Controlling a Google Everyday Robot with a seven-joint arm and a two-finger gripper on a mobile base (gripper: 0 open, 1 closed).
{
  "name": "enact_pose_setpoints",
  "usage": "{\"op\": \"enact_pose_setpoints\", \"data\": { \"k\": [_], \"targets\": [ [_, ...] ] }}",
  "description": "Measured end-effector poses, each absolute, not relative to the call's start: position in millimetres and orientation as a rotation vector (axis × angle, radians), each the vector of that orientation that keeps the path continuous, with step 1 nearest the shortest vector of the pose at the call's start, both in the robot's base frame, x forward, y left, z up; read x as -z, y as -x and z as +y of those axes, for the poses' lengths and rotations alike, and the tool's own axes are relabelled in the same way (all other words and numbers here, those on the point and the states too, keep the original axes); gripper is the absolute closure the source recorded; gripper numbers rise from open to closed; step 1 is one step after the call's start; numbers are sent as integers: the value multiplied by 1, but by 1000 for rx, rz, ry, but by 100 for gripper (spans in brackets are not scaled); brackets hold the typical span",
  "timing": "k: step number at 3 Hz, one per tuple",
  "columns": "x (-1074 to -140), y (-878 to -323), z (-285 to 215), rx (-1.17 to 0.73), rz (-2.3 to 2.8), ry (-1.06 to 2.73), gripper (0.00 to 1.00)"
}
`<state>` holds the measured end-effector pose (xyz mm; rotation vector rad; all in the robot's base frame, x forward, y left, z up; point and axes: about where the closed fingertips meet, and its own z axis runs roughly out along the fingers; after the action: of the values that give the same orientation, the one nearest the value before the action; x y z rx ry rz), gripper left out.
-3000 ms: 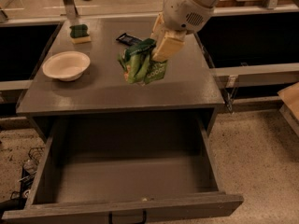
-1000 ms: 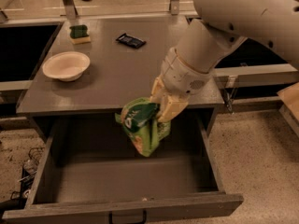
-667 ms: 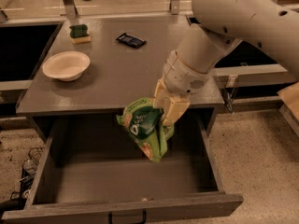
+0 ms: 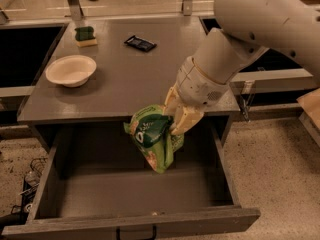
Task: Place green rice chip bag into top drawer
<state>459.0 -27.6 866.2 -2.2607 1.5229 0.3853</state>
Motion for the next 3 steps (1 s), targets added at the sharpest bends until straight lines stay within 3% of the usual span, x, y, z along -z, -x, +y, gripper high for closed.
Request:
{"op": "enact_pose_setpoints", "data": {
  "k": [3],
  "targets": [
    [-859, -403, -16, -486, 1454, 2221, 100]
  ]
}}
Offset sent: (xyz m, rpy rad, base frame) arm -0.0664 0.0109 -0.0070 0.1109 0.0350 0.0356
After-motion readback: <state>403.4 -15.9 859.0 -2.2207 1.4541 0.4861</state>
